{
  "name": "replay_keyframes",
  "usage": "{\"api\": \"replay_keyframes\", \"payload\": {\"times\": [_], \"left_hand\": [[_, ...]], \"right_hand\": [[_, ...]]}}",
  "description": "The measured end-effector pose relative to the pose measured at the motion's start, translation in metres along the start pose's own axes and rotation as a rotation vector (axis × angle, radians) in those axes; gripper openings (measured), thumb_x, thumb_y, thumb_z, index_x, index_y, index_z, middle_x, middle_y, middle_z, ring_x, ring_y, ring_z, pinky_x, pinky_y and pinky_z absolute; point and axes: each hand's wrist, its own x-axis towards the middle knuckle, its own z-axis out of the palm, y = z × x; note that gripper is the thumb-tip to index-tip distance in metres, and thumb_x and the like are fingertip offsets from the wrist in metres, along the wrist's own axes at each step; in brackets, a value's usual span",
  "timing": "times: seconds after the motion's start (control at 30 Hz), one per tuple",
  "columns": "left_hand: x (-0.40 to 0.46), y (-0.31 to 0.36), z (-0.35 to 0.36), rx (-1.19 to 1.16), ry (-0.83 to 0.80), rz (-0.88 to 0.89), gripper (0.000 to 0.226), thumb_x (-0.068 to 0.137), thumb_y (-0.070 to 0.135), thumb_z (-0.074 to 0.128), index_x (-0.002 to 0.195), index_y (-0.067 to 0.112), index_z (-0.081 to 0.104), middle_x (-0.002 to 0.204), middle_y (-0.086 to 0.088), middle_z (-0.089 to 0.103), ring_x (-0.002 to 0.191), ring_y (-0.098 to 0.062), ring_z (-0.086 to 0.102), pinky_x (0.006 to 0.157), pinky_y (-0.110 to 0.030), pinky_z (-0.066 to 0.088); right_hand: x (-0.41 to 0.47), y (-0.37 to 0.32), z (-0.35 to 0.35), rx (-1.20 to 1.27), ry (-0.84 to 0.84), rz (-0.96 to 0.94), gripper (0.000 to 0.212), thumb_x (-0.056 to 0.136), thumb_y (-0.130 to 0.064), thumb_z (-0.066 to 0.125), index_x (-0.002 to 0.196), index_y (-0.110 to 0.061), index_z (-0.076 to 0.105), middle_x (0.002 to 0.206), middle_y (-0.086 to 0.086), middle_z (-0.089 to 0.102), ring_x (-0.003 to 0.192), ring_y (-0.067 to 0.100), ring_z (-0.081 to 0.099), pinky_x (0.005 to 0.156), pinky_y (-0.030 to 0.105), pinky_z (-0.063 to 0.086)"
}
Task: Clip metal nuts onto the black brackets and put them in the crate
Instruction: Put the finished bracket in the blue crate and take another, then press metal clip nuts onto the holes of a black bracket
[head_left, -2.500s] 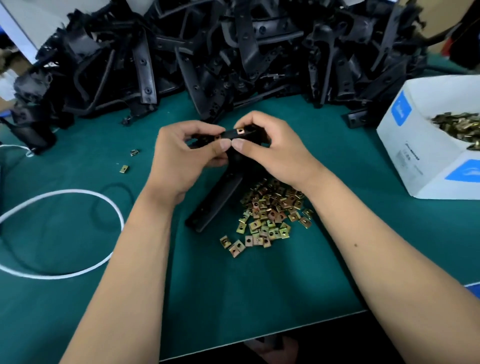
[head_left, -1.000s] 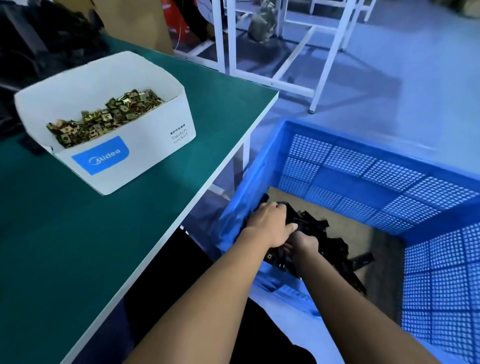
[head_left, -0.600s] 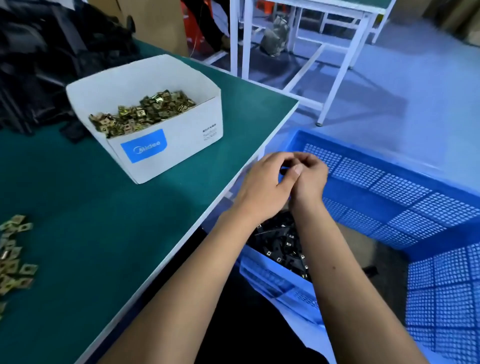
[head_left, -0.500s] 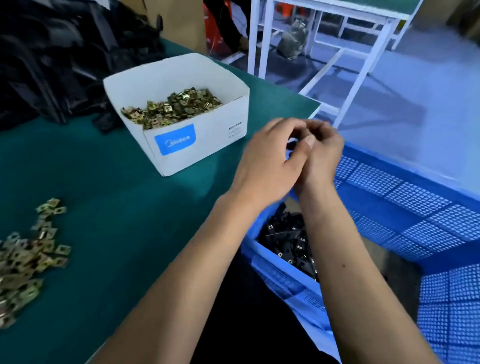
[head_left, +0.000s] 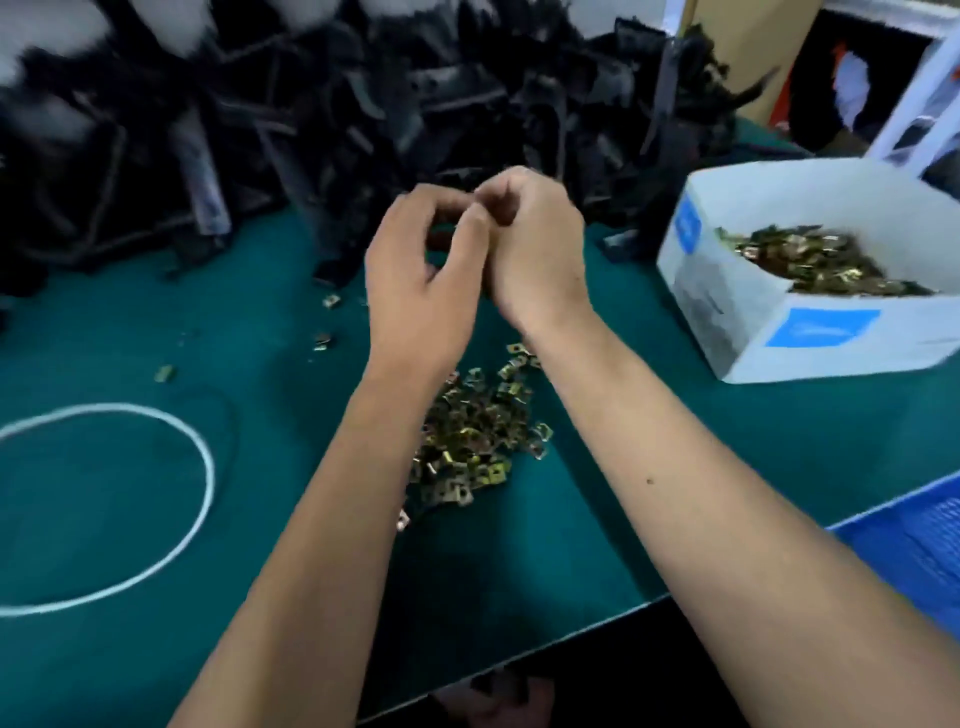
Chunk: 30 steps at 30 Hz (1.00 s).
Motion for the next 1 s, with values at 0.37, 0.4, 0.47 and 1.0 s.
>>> {"api": "replay_keyframes", "payload": {"times": [0.37,0.4,0.47,1.0], "left_hand": [[0.009,-0.101,-0.094,0.018,0.585,-0.419,0.014,0.097,0.015,0.059,0.086,0.009,0.065,0.076,0.003,0.064,0.082,-0.035,0.068,0.084,-0.05,0.054],[0.012,-0.103,-0.094,-0.019,0.603,-0.443,0.015,0.097,0.015,0.058,0.086,0.009,0.065,0.077,0.002,0.065,0.084,-0.037,0.068,0.084,-0.052,0.055],[0.015,-0.104,-0.095,-0.073,0.616,-0.485,0.017,0.096,0.018,0.057,0.085,0.009,0.065,0.078,0.0,0.066,0.083,-0.037,0.069,0.081,-0.054,0.057],[0.016,-0.107,-0.093,-0.1,0.521,-0.569,0.02,0.095,0.028,0.057,0.083,0.013,0.064,0.081,0.001,0.068,0.075,-0.028,0.072,0.082,-0.056,0.058]], "right_hand": [[0.019,0.014,0.162,-0.879,-0.53,-0.191,0.038,0.098,-0.055,0.059,0.126,-0.029,0.059,0.148,0.014,0.026,0.133,0.036,0.029,0.099,0.044,0.047],[0.022,0.012,0.163,-0.83,-0.51,-0.164,0.035,0.096,-0.05,0.065,0.118,-0.023,0.061,0.146,0.014,0.027,0.129,0.036,0.034,0.096,0.043,0.049],[0.028,0.008,0.163,-0.723,-0.475,-0.115,0.027,0.092,-0.035,0.076,0.104,-0.016,0.06,0.142,0.015,0.032,0.11,0.032,0.051,0.084,0.038,0.052],[0.058,0.007,0.117,-0.81,-0.596,0.08,0.087,0.081,-0.036,0.082,0.147,-0.01,0.031,0.113,0.01,0.057,0.08,0.027,0.068,0.046,0.029,0.054]]}}
